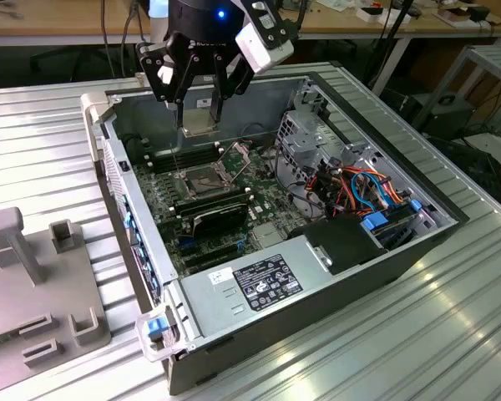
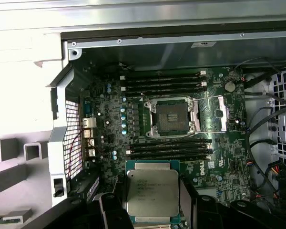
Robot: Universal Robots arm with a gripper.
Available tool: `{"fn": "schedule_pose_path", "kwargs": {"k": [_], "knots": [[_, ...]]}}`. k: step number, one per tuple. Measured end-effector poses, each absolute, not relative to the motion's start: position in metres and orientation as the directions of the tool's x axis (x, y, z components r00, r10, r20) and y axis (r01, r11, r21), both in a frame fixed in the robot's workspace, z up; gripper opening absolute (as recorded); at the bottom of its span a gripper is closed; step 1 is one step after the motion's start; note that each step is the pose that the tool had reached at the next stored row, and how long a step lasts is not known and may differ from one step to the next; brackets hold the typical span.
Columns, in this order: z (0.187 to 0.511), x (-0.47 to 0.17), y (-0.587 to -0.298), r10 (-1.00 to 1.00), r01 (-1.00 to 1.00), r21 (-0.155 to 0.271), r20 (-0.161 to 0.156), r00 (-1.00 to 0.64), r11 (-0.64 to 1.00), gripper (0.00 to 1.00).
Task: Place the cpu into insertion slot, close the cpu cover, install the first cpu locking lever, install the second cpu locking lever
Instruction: 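Place the cpu into insertion slot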
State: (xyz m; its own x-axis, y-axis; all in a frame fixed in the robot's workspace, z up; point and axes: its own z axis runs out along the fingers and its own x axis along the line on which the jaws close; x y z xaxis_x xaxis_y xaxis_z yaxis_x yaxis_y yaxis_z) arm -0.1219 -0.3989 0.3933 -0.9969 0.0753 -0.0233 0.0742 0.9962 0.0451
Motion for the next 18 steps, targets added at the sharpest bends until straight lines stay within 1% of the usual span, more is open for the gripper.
{"fn": "schedule_pose_path", "kwargs": {"k": [7, 9, 12, 18], "knots": [[0.391, -0.122, -0.399, 0.083, 0.082, 0.045, -0.023, -0.996, 0.996, 0.53], [0.386, -0.122, -0.399, 0.158, 0.157, 0.045, -0.023, -0.987, 0.987, 0.53], [0.382, -0.121, -0.399, 0.194, 0.193, 0.045, -0.023, -0.981, 0.98, 0.53], [0.377, -0.108, -0.386, 0.195, 0.194, 0.042, -0.02, -0.981, 0.98, 0.53]]}}
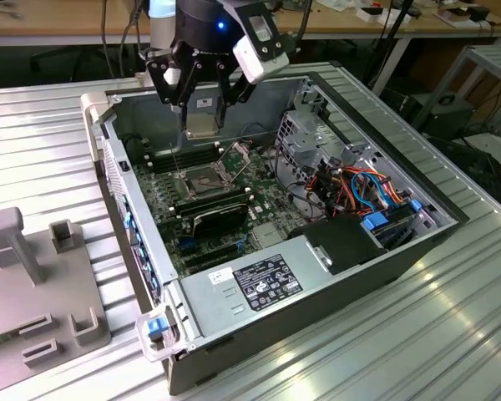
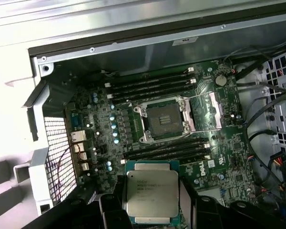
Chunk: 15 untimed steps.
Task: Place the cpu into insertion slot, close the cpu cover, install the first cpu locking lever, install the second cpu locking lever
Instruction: 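Place the cpu into insertion slot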
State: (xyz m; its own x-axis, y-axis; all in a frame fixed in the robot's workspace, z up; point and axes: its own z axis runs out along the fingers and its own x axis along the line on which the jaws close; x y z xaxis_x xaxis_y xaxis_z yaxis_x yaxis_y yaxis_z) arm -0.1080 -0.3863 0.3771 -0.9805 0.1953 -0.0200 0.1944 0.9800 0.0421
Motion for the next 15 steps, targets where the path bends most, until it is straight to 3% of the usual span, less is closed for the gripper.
{"fn": "schedule_pose_path", "kwargs": {"k": [15], "knots": [[0.359, -0.087, -0.362, 0.22, 0.219, 0.041, -0.018, -0.975, 0.975, 0.53]]}}
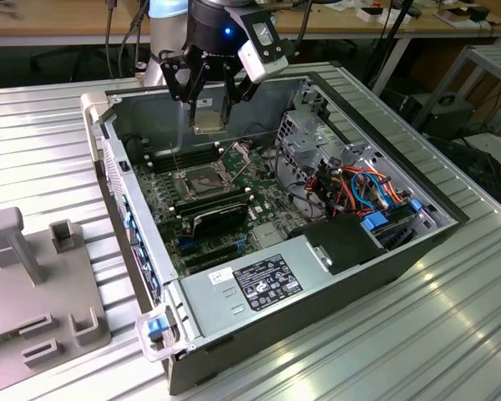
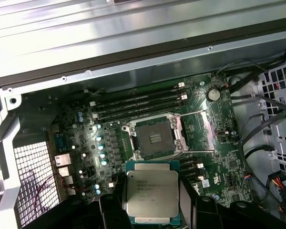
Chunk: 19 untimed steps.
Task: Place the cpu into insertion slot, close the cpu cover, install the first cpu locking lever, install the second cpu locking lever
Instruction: 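Place the cpu into insertion slot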
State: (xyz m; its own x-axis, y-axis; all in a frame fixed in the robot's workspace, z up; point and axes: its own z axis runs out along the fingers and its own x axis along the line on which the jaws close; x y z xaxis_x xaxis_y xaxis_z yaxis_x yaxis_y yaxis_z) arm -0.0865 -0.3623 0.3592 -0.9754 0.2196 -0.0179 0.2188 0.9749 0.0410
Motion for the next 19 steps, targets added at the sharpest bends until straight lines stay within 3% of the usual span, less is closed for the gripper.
{"fn": "schedule_pose_path", "kwargs": {"k": [11, 19], "knots": [[0.3591, -0.0864, -0.3623, 0.232, 0.231, 0.041, -0.018, -0.972, 0.972, 0.53], [0.3579, -0.0864, -0.3623, 0.37, 0.369, 0.041, -0.018, -0.929, 0.929, 0.53]]}}
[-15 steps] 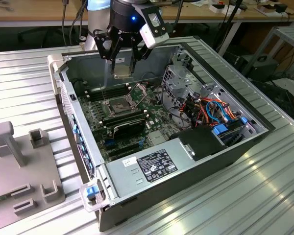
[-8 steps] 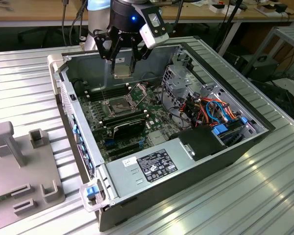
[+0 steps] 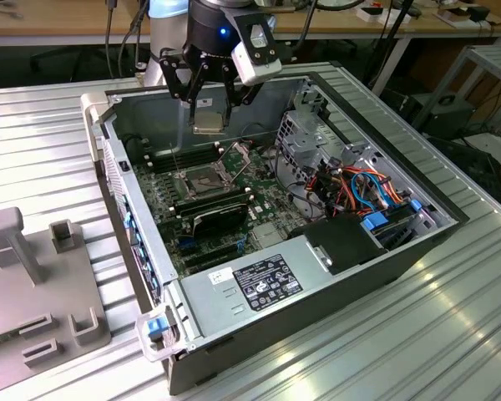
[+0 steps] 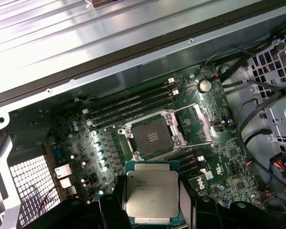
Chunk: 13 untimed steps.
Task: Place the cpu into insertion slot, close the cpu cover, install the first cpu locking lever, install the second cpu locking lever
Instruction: 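Place the cpu into insertion slot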
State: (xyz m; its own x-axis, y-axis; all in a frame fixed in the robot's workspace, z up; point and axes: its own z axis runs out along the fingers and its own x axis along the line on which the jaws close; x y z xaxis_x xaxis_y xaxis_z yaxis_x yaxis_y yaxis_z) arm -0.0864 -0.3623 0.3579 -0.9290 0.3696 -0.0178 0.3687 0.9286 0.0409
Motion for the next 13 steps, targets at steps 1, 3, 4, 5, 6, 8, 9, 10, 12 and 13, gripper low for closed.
{"fn": "schedule_pose_path", "kwargs": {"k": [1, 3, 4, 5, 6, 8, 9, 10, 12, 13], "knots": [[0.358, -0.0864, -0.3623, 0.373, 0.372, 0.041, -0.018, -0.928, 0.927, 0.53], [0.3579, -0.0864, -0.3623, 0.374, 0.373, 0.041, -0.018, -0.927, 0.927, 0.53], [0.3579, -0.0864, -0.3623, 0.374, 0.373, 0.041, -0.018, -0.927, 0.927, 0.53], [0.3579, -0.0864, -0.3623, 0.374, 0.373, 0.041, -0.018, -0.927, 0.927, 0.53], [0.3579, -0.0864, -0.3623, 0.374, 0.373, 0.041, -0.018, -0.927, 0.927, 0.53], [0.3579, -0.0864, -0.3623, 0.374, 0.373, 0.041, -0.018, -0.927, 0.927, 0.53], [0.3579, -0.0864, -0.3623, 0.374, 0.373, 0.041, -0.018, -0.927, 0.927, 0.53], [0.3578, -0.0864, -0.3623, 0.374, 0.373, 0.041, -0.018, -0.927, 0.927, 0.53], [0.3575, -0.0864, -0.3622, 0.374, 0.373, 0.041, -0.018, -0.927, 0.927, 0.53], [0.3575, -0.0864, -0.3621, 0.377, 0.376, 0.041, -0.018, -0.926, 0.926, 0.53]]}}
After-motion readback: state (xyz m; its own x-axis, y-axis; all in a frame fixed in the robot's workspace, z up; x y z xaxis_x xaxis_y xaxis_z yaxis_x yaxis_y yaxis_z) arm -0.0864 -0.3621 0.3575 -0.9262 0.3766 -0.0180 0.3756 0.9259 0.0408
